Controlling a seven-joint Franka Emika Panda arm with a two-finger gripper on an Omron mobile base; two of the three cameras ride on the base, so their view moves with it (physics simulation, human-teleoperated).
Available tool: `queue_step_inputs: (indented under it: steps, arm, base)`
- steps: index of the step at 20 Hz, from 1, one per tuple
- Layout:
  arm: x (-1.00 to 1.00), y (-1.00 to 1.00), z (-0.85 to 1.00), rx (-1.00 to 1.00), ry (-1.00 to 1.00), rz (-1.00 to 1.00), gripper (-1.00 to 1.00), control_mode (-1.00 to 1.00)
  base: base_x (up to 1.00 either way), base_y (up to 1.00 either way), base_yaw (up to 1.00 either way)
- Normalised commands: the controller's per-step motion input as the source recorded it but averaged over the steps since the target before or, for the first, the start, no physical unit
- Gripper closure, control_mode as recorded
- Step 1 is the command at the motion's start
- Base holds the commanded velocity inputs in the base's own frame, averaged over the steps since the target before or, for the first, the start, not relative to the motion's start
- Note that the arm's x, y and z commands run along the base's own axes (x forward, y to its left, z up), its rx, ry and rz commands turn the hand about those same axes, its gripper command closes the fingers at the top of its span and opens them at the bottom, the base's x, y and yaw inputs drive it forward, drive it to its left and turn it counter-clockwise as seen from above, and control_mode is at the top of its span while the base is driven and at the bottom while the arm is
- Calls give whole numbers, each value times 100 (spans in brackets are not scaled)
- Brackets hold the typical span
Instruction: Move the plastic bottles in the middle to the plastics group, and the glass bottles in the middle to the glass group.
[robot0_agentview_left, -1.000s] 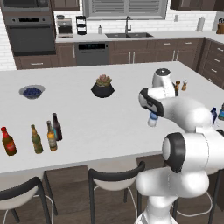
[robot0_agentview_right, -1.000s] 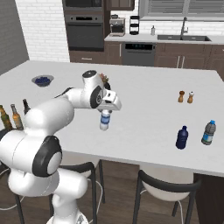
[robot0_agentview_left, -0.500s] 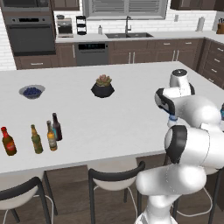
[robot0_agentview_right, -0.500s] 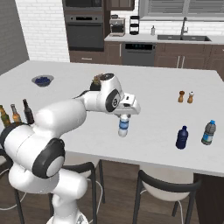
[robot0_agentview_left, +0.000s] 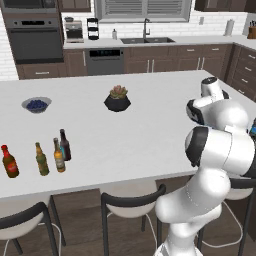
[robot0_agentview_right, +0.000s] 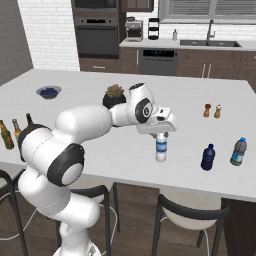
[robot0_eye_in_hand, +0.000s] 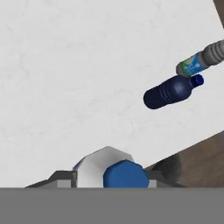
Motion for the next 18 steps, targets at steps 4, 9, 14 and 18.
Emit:
queue_step_inputs:
  steps: [4, 9, 14, 18]
  arm:
    - [0, -62, 1, 0, 0, -12, 100, -100]
    - [0, -47, -12, 0, 0, -10, 100, -100]
    - [5, -35, -22, -1, 0, -10, 100, -100]
    - [27, -15, -10, -5, 0, -11, 100, -100]
  base:
    - [0, 0, 0]
    - [0, 0, 0]
    - [0, 0, 0]
    - [0, 0, 0]
